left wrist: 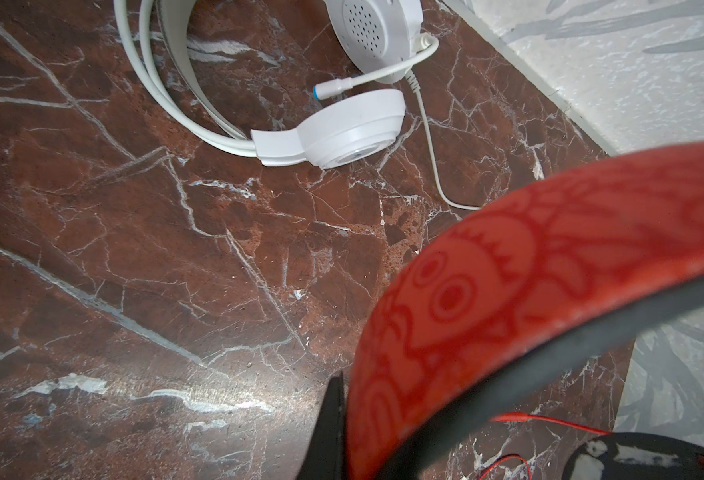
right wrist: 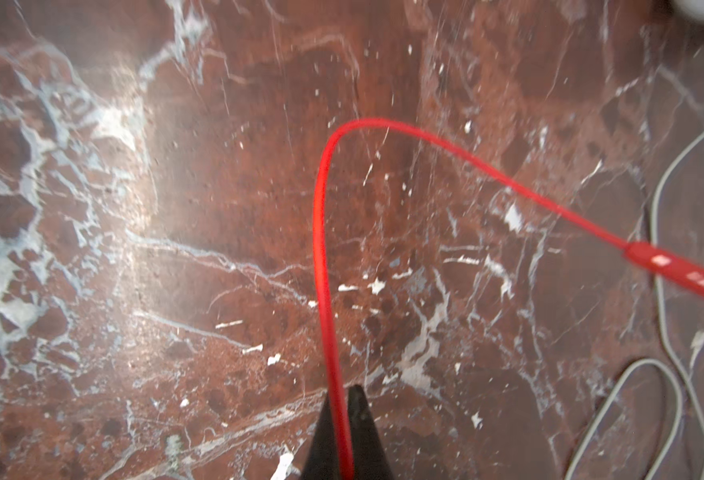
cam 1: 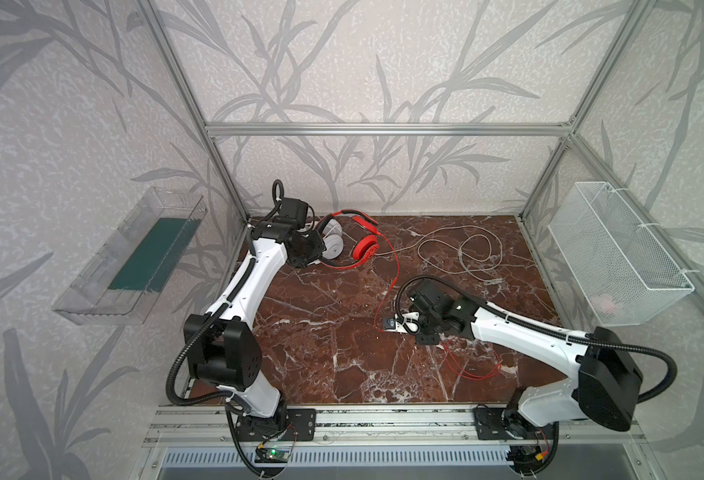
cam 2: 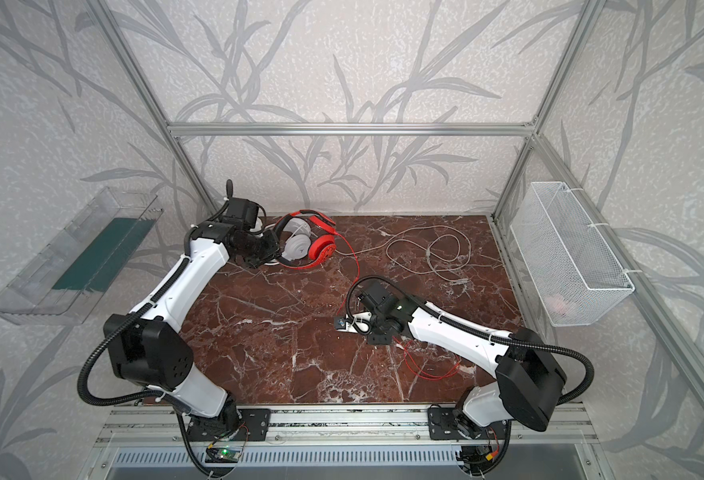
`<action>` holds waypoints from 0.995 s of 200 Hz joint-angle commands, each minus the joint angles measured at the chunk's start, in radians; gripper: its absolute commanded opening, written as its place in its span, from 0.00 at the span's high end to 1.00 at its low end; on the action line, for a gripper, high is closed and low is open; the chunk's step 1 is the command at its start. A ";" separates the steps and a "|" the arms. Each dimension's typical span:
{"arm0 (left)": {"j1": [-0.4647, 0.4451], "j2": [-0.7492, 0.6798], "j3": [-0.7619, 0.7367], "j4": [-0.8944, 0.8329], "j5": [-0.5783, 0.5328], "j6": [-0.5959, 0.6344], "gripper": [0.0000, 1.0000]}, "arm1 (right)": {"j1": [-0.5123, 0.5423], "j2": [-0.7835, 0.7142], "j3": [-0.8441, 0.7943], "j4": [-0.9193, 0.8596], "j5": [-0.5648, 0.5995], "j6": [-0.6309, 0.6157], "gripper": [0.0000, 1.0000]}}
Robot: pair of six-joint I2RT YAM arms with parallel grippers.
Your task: Wrap the headphones
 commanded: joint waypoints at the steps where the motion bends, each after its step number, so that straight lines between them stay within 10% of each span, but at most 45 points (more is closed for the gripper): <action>1: -0.017 0.009 0.008 0.034 -0.003 -0.040 1.00 | 0.023 0.020 0.071 -0.020 -0.061 -0.048 1.00; 199: -0.131 0.138 0.053 -0.112 -0.100 0.206 1.00 | -0.069 0.089 0.362 -0.015 -0.089 -0.179 1.00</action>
